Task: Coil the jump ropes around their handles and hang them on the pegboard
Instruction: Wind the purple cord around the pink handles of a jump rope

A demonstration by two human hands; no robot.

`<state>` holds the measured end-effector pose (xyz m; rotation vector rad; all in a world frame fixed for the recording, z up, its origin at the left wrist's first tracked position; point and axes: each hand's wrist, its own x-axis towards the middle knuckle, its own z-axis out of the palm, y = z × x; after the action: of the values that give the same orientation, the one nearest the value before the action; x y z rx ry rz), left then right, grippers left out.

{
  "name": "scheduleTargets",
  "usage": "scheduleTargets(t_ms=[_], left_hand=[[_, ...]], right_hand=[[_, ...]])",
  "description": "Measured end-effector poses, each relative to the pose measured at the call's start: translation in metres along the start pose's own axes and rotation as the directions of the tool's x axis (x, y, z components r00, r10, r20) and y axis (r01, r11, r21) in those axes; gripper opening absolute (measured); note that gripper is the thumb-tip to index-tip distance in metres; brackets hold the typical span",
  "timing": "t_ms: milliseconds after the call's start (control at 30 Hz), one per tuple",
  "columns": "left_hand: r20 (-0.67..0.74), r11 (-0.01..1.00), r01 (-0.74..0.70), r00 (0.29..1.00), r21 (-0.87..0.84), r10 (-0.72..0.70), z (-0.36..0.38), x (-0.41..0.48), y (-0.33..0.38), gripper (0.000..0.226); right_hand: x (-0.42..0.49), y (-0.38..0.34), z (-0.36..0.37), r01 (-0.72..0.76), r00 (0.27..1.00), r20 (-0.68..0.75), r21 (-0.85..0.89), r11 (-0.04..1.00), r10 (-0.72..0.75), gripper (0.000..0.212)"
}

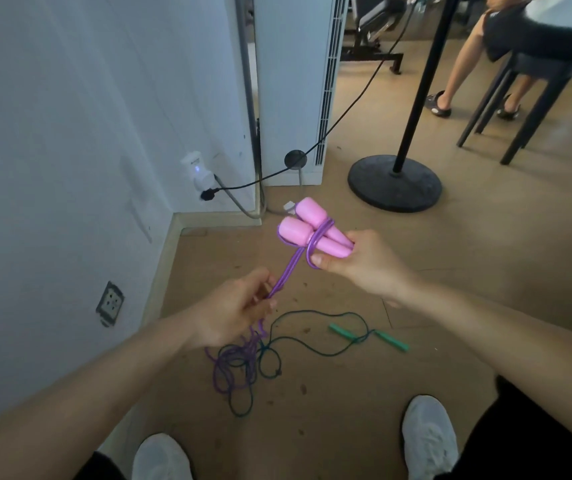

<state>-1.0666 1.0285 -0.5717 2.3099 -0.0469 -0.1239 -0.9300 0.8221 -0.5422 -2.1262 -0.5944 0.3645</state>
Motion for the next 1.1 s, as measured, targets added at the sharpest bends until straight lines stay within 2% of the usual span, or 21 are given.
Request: scheduleTargets(t_ms=[167,233,333,500,600,667,833,867,967,1000,1100], left_hand=[[0.012,0.969,-0.183,0.983,0.168,0.184,0.003,-0.004,0.025,0.014],[-0.03,0.948,-0.221,0.972,0.23,0.234,0.001,-0.003,0.03,0.022],[-0.113,0.948,-0.212,0.963,0.238,0.244,-0.005,-0.001,0.029,0.014],[-0.161,0.97,-0.151,0.97,0.192,0.182,-0.018,0.002,0.029,0.014],[-0.175,0.99,-0.095,0.978,0.101,0.112,-0.022,0.002,0.028,0.027],[-0.177,0.997,-0.054,0.982,0.063,0.064,-0.023,0.003,0.026,0.036],[-0.203,0.999,-0.035,0.979,-0.022,0.03,-0.019,0.006,0.02,0.037],[-0.2,0.999,-0.031,0.979,-0.029,0.025,-0.019,0.007,0.02,0.036],[-0.191,0.999,-0.008,0.982,-0.052,-0.002,-0.019,0.009,0.02,0.033],[-0.187,0.997,-0.012,0.982,-0.073,-0.002,-0.02,0.01,0.02,0.032],[-0.129,0.987,-0.021,0.992,-0.158,0.0,-0.028,0.01,0.02,0.028]], right_hand=[[0.001,0.001,0.004,0.086,0.996,0.017,-0.297,0.951,-0.085,0.029],[-0.003,0.002,0.01,0.17,0.985,0.032,-0.417,0.893,-0.172,0.025],[-0.013,-0.004,0.02,0.289,0.956,0.142,-0.587,0.756,-0.256,0.024],[-0.023,-0.015,0.016,0.505,0.863,0.402,-0.657,0.559,-0.308,0.032],[-0.026,-0.019,0.014,0.612,0.789,0.504,-0.606,0.507,-0.351,0.032],[-0.027,-0.017,0.014,0.642,0.766,0.507,-0.579,0.503,-0.395,0.031],[-0.031,-0.013,0.018,0.634,0.765,0.48,-0.45,0.628,-0.428,0.022],[-0.032,-0.012,0.02,0.632,0.766,0.471,-0.428,0.646,-0.438,0.025],[-0.033,-0.01,0.025,0.612,0.781,0.432,-0.387,0.69,-0.451,0.057],[-0.034,-0.01,0.026,0.603,0.789,0.413,-0.381,0.701,-0.454,0.06],[-0.031,-0.012,0.022,0.582,0.804,0.38,-0.352,0.733,-0.457,0.045]])
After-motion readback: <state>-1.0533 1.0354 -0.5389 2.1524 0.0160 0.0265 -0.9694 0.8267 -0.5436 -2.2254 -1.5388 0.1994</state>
